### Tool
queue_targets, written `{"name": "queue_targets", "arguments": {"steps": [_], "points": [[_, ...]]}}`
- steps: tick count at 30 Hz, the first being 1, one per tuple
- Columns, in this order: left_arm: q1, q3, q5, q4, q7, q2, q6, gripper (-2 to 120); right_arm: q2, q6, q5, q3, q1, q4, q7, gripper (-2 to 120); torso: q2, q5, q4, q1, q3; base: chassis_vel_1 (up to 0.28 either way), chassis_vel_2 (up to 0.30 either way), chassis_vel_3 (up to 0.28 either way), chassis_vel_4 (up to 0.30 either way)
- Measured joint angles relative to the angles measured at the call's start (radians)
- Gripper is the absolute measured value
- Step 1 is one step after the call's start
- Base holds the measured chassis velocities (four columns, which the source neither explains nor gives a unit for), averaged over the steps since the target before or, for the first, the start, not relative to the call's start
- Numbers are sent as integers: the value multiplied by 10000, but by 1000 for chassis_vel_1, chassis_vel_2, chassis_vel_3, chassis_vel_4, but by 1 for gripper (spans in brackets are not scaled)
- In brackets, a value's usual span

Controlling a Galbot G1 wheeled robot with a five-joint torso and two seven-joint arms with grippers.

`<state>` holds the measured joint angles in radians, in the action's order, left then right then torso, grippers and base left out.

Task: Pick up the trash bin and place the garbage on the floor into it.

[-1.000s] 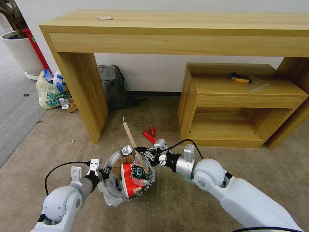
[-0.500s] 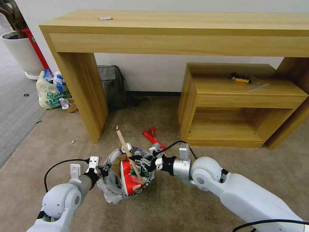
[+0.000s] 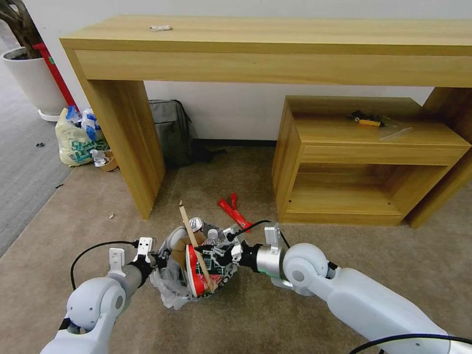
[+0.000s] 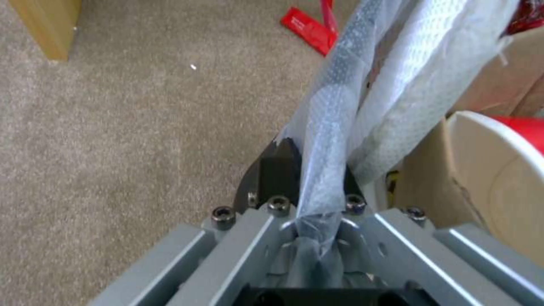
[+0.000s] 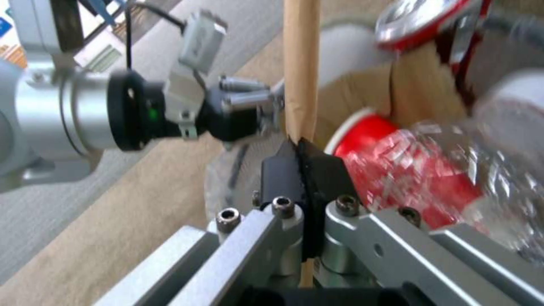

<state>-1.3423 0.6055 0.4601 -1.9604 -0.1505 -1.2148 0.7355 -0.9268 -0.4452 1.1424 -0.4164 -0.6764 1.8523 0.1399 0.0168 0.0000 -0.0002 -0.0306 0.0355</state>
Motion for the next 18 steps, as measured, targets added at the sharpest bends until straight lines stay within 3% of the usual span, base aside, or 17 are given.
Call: {"name": "queue_targets", "arguments": {"steps": [11,18], "points": [[58,-4,42,40,-2,33,0,0,-136,-197,83,-61,150,-285,-29,0,0,0,1,0,0,0,0,0,0],[54,-7,39,34,-7,20,0,0,-88,-49,-85,2,146,-191,-77,28,0,0,0,0,0,0,0,0,0]]}}
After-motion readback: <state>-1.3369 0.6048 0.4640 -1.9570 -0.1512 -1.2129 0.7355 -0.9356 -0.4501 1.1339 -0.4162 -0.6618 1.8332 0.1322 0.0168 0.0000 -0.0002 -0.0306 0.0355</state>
